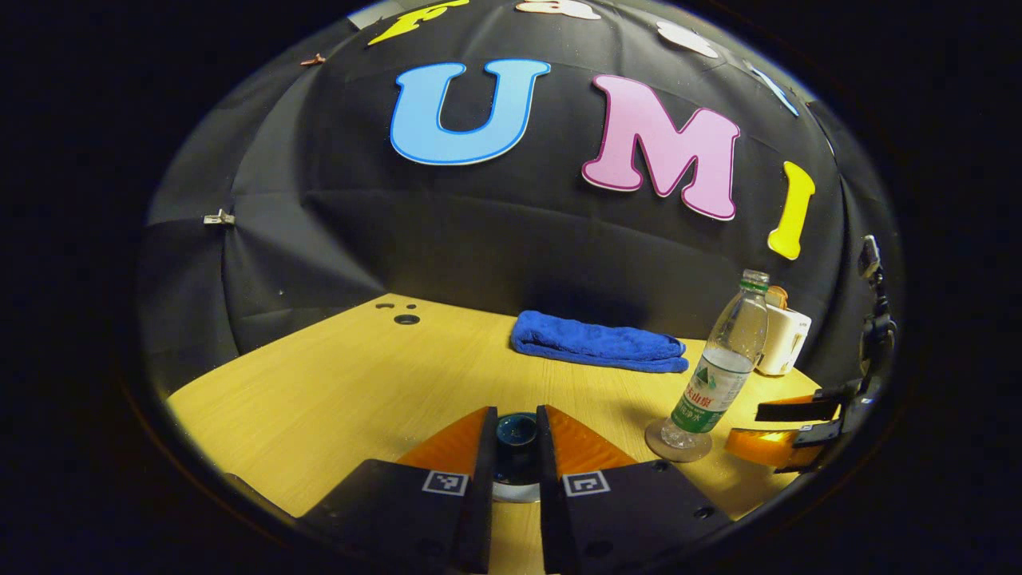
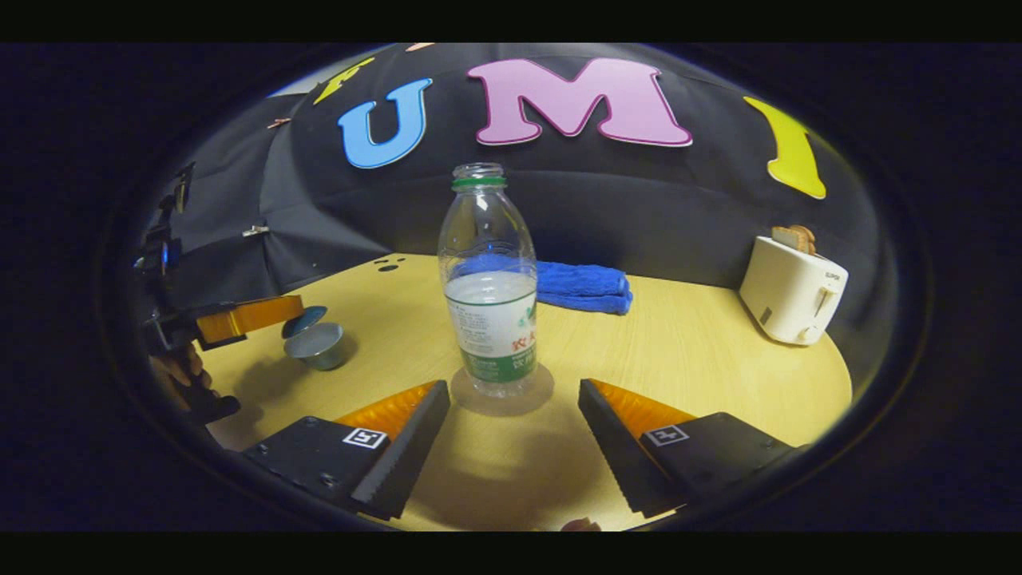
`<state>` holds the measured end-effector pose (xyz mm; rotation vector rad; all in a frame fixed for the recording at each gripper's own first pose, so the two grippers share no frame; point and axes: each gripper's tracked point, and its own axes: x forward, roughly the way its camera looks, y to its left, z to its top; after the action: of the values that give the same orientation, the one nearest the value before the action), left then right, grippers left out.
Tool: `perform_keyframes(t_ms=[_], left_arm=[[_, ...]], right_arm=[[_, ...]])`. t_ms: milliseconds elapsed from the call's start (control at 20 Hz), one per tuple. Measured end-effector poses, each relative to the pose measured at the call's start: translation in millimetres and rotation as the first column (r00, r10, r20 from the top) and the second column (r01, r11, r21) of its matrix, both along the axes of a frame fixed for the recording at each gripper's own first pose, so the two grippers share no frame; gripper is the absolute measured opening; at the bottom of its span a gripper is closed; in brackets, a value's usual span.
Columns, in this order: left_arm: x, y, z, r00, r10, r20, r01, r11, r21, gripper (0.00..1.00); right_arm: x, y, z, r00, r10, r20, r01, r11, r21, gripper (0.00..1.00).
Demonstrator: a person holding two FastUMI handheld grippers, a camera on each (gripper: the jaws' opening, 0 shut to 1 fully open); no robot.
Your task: Open the teacup lid with one hand, grasp the water bottle and pour water into the teacup with the other hand; after pouring, place the water bottle on the coaster and then close the teacup lid.
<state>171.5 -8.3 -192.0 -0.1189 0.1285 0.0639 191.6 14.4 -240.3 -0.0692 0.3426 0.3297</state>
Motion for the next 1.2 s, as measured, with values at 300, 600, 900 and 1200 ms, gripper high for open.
perform_keyframes(t_ms=[300,600,900,1200], left_arm=[[3,-10,-16,0.999,-0.014,-0.03,0.015,1.0,0.027,0.29],[6,-9,-25,0.999,0.011,-0.047,-0.008,0.998,0.069,0.31],[4,-10,-21,0.999,0.013,-0.037,-0.009,0.994,0.11,0.48],[-37,-37,27,0.997,-0.062,-0.041,0.067,0.985,0.156,0.85]], right_arm=[[-15,-8,2,1.0,-0.007,-0.018,0.007,0.999,0.033,1.0],[-21,-7,7,1.0,-0.007,-0.022,0.009,0.998,0.06,1.0],[-27,-19,15,0.999,-0.042,-0.006,0.042,0.996,0.08,1.0],[-38,-50,59,0.994,-0.108,0.021,0.106,0.992,0.067,1.0]])
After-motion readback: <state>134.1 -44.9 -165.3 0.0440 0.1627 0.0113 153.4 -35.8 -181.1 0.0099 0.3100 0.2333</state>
